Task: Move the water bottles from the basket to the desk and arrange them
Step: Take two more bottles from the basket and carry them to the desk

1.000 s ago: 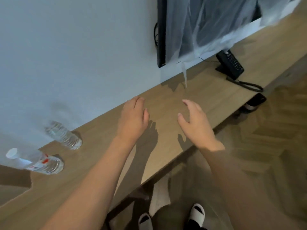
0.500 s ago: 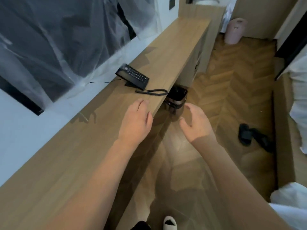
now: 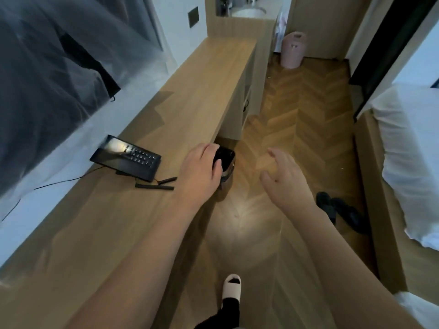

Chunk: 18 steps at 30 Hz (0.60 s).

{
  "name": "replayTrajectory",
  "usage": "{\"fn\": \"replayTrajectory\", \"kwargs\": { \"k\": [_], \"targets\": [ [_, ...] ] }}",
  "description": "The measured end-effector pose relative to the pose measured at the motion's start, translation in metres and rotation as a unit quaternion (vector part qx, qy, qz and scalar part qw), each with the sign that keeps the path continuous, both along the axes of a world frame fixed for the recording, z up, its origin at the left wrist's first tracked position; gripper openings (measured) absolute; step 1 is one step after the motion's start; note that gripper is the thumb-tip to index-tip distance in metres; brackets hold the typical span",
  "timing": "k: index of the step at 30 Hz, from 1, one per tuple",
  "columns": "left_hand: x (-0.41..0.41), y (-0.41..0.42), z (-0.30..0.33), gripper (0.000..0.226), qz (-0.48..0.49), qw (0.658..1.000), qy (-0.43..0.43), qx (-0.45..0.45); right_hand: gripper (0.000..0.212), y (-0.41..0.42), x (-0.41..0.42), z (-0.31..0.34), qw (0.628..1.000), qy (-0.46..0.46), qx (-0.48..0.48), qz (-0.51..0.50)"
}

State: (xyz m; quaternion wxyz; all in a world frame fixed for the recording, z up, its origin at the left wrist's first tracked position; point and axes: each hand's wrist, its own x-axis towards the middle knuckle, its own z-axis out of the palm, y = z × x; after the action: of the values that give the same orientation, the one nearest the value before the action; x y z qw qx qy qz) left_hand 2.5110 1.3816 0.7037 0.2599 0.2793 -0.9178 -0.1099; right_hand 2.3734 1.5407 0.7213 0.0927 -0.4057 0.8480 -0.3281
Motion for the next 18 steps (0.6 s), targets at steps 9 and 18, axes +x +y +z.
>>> {"fn": "replayTrajectory", "kwargs": {
  "k": [9,18],
  "targets": [
    [-0.197,-0.094,0.012,0.033,-0.062,0.998,0.013,0.004,0.053,-0.083,-0.176,0.007,0.998,0.015,0.009,-0.053],
    [-0.403,-0.185,0.014,0.035,-0.076,0.997,0.004,-0.012,0.054,-0.169,-0.386,0.016,0.998,0.018,0.001,-0.064]
  ]
}}
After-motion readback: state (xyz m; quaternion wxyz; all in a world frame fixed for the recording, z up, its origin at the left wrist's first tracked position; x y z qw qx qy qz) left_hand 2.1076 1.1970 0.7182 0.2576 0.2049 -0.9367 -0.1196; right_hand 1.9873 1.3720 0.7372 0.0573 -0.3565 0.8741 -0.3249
